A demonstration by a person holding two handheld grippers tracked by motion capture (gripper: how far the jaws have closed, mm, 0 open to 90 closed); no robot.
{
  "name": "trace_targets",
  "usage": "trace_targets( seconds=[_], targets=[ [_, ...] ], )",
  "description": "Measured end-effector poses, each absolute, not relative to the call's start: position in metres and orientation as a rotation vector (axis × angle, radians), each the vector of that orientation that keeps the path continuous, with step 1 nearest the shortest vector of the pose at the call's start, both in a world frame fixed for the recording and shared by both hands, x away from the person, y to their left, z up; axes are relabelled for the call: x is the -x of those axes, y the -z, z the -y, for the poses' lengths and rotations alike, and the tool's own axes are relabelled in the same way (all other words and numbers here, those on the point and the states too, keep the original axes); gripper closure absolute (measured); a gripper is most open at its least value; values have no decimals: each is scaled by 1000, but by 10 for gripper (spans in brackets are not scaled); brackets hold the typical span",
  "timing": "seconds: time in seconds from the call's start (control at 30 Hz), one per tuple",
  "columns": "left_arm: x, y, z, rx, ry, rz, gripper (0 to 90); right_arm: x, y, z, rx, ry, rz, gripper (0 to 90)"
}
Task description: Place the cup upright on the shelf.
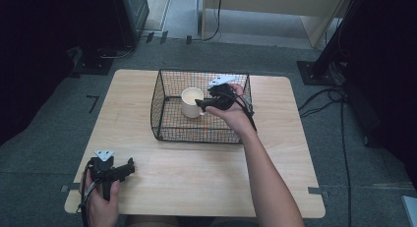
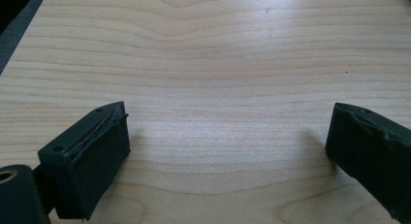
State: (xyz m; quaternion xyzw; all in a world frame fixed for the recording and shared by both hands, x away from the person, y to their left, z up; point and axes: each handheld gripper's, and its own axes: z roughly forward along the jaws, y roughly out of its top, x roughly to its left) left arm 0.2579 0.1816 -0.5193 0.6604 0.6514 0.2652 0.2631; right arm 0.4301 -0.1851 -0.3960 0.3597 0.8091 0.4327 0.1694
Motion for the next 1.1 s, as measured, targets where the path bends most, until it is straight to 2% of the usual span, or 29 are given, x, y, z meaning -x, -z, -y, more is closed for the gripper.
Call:
trace_targets(
  seconds=[0.33, 0.57, 1.1],
  targets=[
    [-258, 519, -182, -1786, -717, -1762, 22, -411, 379, 190, -1065, -1209, -2296, 134],
    [-258, 519, -182, -1786, -717, -1762, 22, -386, 372, 195, -1047, -1213, -2301, 67],
    [-258, 519, -182, -1784, -719, -1761, 22, -339, 383, 219, -1040, -1220, -2305, 41]
  ],
)
